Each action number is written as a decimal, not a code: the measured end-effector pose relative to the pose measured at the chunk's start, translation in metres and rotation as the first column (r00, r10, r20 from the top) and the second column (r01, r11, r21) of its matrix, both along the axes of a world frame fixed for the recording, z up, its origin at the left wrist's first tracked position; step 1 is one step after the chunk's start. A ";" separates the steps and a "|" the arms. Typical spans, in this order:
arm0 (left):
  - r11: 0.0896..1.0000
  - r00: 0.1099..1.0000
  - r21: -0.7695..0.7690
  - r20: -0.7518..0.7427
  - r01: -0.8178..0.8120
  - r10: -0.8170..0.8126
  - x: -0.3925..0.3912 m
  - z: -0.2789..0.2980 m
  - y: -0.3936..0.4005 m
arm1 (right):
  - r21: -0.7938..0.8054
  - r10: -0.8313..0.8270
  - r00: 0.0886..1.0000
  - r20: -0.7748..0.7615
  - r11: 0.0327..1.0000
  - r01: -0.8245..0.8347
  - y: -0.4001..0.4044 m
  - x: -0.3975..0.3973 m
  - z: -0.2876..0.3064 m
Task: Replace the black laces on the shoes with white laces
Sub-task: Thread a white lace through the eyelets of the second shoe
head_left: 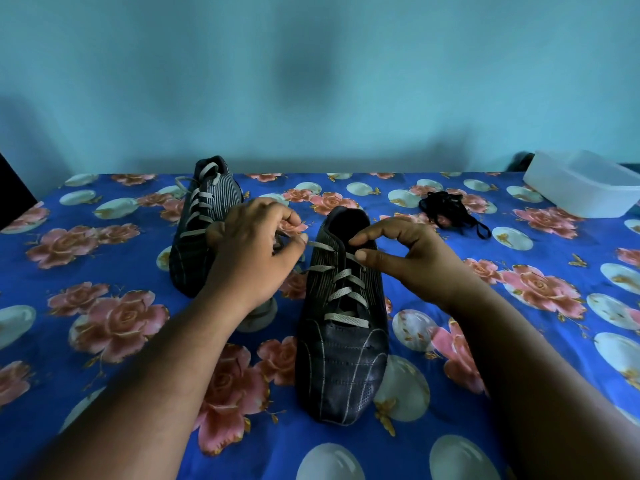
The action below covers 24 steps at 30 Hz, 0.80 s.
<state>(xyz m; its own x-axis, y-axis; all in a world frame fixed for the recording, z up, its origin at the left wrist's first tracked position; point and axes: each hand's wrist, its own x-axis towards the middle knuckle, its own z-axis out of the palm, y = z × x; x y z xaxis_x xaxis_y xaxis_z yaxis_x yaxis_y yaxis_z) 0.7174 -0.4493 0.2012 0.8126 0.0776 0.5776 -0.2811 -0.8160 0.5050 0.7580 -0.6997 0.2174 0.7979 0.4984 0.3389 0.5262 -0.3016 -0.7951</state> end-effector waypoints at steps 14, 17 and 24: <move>0.963 0.965 -0.193 -0.144 0.190 -0.220 0.005 -0.004 -0.008 | -0.112 0.057 0.997 0.057 0.992 -0.050 0.001 0.002 -0.005; 0.957 0.957 -0.204 -0.165 0.205 -0.240 0.006 -0.003 -0.003 | -0.095 0.063 0.997 0.034 0.994 -0.059 0.001 0.002 -0.006; 0.981 0.957 0.051 -0.236 0.187 -0.170 -0.002 0.008 0.011 | -0.035 0.112 0.994 0.001 0.993 -0.112 0.000 0.006 -0.008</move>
